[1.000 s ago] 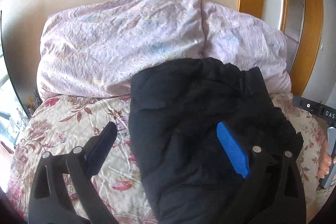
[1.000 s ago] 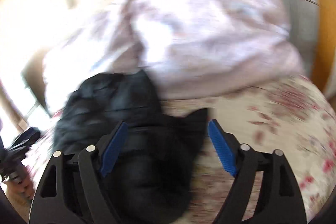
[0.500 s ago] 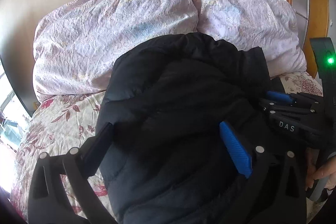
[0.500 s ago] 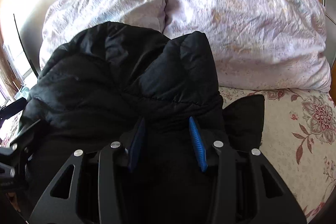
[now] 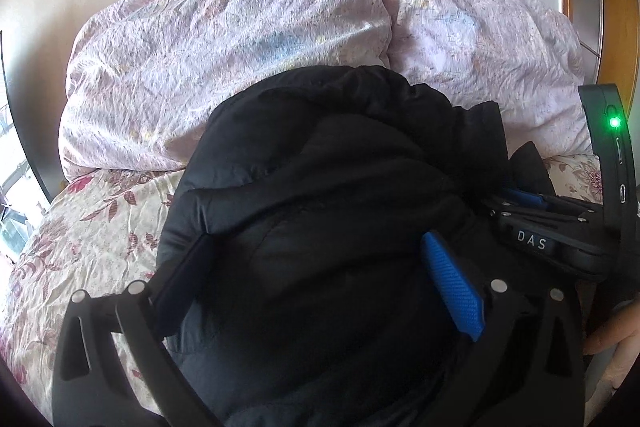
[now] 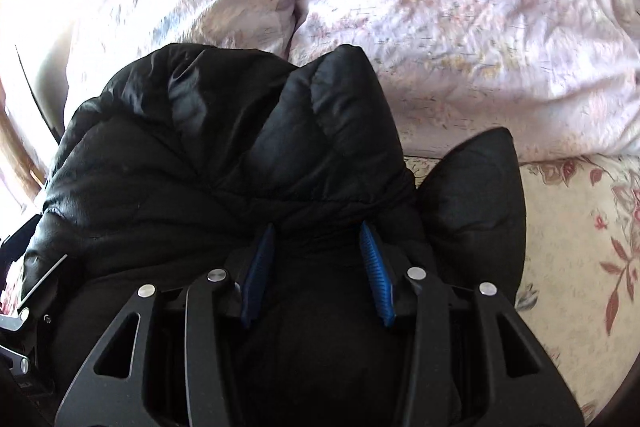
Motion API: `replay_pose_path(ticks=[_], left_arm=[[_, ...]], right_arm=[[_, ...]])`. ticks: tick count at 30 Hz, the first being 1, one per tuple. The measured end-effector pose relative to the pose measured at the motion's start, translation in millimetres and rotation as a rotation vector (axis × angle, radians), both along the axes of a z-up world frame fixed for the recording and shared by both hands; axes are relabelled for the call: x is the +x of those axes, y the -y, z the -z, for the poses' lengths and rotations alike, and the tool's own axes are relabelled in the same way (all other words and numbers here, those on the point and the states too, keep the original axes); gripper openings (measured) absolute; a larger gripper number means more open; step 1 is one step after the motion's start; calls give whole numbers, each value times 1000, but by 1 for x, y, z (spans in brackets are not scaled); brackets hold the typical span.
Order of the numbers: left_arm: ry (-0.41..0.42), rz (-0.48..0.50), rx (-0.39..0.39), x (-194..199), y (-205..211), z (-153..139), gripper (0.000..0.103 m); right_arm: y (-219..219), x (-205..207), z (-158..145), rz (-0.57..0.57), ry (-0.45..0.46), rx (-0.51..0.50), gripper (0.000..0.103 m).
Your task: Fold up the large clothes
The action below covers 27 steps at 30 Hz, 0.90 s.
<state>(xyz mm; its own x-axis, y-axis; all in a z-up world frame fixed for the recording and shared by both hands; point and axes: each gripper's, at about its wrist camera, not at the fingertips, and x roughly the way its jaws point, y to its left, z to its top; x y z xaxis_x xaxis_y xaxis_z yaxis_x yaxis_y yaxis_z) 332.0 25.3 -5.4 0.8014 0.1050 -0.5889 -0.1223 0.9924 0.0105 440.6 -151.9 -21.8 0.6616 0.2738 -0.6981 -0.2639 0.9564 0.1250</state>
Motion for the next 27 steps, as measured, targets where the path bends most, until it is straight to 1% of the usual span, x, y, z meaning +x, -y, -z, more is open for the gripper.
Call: replay_pose_path(ticks=[3,4,5,6,7,8,9,11,12,13,14,16,17,18,20,22,23,25,26,27], left_arm=[[26,22,5,-9,-1,-1,101],[23,38,10,-11,-1,-2,101],[22,44,14,-13,-3,-3,101],[23,48,15,-16,-5,-5,101],[25,57,12,-19,-8,-6,101],[28,66,5,-23,-10,-9,101],[25,71,-7,-26,-13,-11,101],[13,94,-34,-34,-16,-15,101],[3,104,-35,-38,-16,-16,101],[-6,108,-36,-40,-16,-15,101],[-19,113,-43,-44,-17,-14,101],[-42,112,-51,-47,-16,-10,101],[-50,116,-54,-50,-14,-8,101],[-61,118,-54,-52,-13,-5,101],[-76,109,-59,-56,-10,-2,101],[-75,105,-53,-60,-7,-2,101],[-75,107,-63,-63,-8,-5,101],[-65,109,-96,-71,-13,-12,101],[-55,106,-106,-76,-16,-16,101],[-44,104,-112,-80,-18,-19,101]], right_arm=[[-3,-15,-2,39,3,-35,45],[-3,-21,-6,53,12,-53,45],[-1,-30,-15,79,42,-58,45],[4,-37,-22,106,67,-46,46],[16,-47,-32,147,99,-4,47],[25,-52,-37,170,109,39,50],[41,-60,-43,184,93,118,50],[55,-74,-47,153,34,213,50],[54,-83,-48,126,30,215,50],[51,-90,-47,113,30,186,51],[47,-95,-44,107,11,147,51],[43,-93,-30,109,-82,112,50],[43,-89,-17,115,-139,99,51],[44,-88,-11,123,-154,96,51],[43,-85,-4,144,-161,96,51],[41,-88,-5,150,-146,76,50],[43,-91,-9,160,-131,89,49],[51,-104,-22,156,-62,158,49],[56,-108,-27,160,-44,187,49],[59,-107,-27,160,-56,205,49]])
